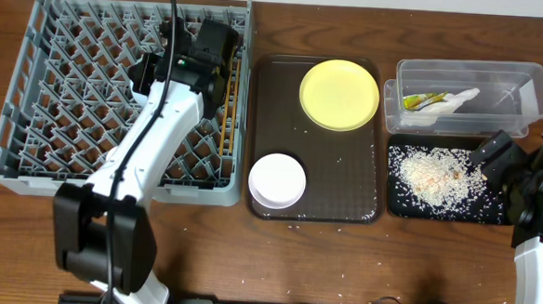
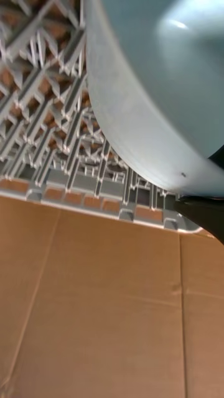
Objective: Sort waste into correct bins and load items into the dishwasher
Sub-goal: 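Grasp the blue bowl rim with the left gripper and lift it to the rack, then lower the blue bowl into the dish rack with the left gripper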
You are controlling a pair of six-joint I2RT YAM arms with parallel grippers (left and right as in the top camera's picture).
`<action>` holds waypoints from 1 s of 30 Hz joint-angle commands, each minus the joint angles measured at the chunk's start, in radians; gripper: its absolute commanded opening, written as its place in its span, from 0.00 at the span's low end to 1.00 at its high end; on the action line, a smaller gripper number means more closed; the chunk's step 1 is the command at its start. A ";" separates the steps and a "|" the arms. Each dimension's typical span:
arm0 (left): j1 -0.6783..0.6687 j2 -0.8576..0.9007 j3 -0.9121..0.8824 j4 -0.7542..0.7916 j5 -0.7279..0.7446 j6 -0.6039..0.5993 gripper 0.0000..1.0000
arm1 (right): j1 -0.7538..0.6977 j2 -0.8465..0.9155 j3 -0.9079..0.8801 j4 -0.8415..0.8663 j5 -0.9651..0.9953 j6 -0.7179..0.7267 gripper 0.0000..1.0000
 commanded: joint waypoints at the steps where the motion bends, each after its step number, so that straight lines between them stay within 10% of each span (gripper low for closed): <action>1: 0.005 0.059 -0.009 0.002 -0.154 -0.092 0.07 | -0.006 -0.002 0.011 -0.002 0.014 -0.006 0.99; 30: -0.093 0.231 -0.009 -0.048 -0.225 -0.214 0.07 | -0.006 -0.002 0.011 -0.002 0.014 -0.006 0.99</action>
